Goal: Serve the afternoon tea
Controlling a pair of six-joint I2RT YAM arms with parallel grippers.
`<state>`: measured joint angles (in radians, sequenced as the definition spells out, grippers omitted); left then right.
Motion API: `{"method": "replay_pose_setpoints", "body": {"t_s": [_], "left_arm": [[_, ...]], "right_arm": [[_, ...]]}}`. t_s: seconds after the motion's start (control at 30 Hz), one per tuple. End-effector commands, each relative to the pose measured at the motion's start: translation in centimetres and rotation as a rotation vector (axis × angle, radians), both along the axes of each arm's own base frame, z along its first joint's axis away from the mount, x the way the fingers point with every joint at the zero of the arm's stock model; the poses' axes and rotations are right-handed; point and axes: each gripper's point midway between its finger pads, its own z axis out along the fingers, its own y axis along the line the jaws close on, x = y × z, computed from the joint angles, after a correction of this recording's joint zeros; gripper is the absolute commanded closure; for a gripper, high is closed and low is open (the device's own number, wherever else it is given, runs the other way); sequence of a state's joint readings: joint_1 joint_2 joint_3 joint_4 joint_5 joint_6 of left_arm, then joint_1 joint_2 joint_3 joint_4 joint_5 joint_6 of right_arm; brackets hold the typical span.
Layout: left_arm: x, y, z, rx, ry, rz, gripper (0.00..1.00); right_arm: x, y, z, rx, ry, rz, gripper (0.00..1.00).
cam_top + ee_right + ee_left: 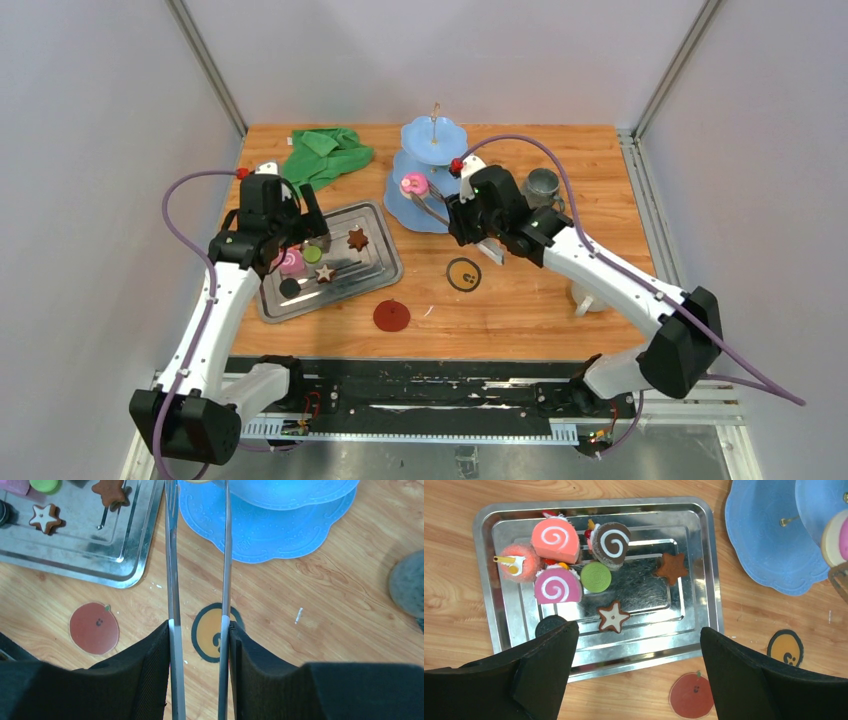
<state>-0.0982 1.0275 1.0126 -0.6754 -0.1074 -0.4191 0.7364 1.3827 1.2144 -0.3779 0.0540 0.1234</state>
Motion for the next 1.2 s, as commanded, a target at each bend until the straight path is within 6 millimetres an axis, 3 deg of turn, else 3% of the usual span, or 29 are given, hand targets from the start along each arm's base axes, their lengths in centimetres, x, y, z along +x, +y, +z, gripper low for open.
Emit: {"method": "replay_pose_setpoints", "body": {"t_s": [0.0, 0.3, 0.57, 0.97, 1.17], "left_arm": [[0.0, 0.0, 0.3, -0.011, -0.024, -0.001, 0.04], [-0.1, 0.4, 0.0, 0.007, -0.017, 0.005, 0.04], [-0.5, 0.5, -1.0, 0.012, 0.006, 0.007, 0.04], [-0.6, 0.5, -1.2, 0.016, 0.012, 0.002, 0.04], [-0.6, 0.5, -1.2, 0.018, 0.011, 0.002, 0.04]], "right_arm": [[3.2, 1.3, 3.1, 0.125, -0.072, -0.095, 0.99], [7.1, 2.6, 2.0, 0.18, -0.031, -0.209, 0.99], [9.4, 3.9, 1.0, 0.228, 0.019, -0.253, 0.99], [11.4, 4.9, 0.5, 0.286, 0.045, -0.345, 0.99], [11.2, 4.8, -0.3, 0.29, 0.069, -0.358, 0.99]]}}
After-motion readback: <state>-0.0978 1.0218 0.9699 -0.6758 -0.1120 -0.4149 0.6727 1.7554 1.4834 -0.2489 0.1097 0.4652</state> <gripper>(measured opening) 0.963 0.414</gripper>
